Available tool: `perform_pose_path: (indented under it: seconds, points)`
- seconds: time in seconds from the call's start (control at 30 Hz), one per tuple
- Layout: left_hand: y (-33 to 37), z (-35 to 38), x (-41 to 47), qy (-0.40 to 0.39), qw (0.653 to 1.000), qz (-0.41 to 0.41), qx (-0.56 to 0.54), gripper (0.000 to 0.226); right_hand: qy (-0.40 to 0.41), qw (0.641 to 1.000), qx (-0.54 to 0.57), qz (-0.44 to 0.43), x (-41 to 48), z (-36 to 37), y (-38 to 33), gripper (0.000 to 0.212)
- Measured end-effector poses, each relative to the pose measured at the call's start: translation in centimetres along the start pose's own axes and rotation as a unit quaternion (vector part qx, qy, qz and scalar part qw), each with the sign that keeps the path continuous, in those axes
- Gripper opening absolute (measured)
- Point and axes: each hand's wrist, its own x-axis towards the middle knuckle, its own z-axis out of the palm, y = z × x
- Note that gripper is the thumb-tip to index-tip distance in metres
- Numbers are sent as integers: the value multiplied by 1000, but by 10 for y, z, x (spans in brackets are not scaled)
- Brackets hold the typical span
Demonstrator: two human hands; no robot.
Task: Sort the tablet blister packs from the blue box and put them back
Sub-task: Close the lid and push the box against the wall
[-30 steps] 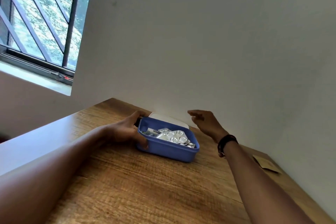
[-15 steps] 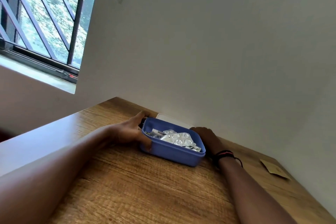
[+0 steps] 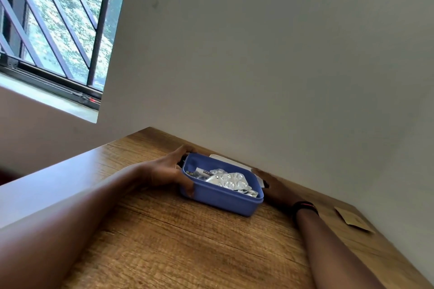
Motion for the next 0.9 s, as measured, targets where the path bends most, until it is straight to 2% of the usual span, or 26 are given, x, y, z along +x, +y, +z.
perform_pose_path:
  seconds: [0.07,0.1,0.2,0.27,0.33,0.43,0.5,0.57,0.63,0.73,0.83,0.9]
  points:
    - [0,0,0,-2,1000,0,-1,91,44,998,-34,-32,-3,-2,-5,15]
    - [0,1,0,-2,1000,2,-1,91,67,993,-75,-59,-4,-3,-7,12]
    - [-2,0,1,4,1000,4,2,92,81,965,-223,-110,-3,-4,-13,25]
    - [-4,-1,1,0,1000,6,7,93,78,951,-276,-118,0,-1,-12,32]
    - [-6,-3,1,-4,1000,7,3,88,95,963,-229,-109,1,0,-11,30]
    - [-6,-2,3,-2,1000,6,-7,84,161,982,-75,-66,2,-6,-3,24]
    - [-7,-1,3,2,1000,7,-7,86,173,981,-34,-75,-1,-5,4,33]
    - [-6,0,3,-2,1000,8,-7,87,123,990,3,-73,-3,-2,7,50]
    - [-6,-1,3,-2,1000,11,-6,88,48,998,21,-32,-5,-6,5,67]
    - [-6,-1,4,-6,1000,7,-5,88,-48,996,78,13,-9,-22,1,68]
    - [-6,-1,4,-5,1000,5,0,92,-157,985,-65,43,-12,-38,2,83]
    - [-6,-2,4,-9,1000,2,5,98,-158,980,-109,46,-15,-42,-3,88]
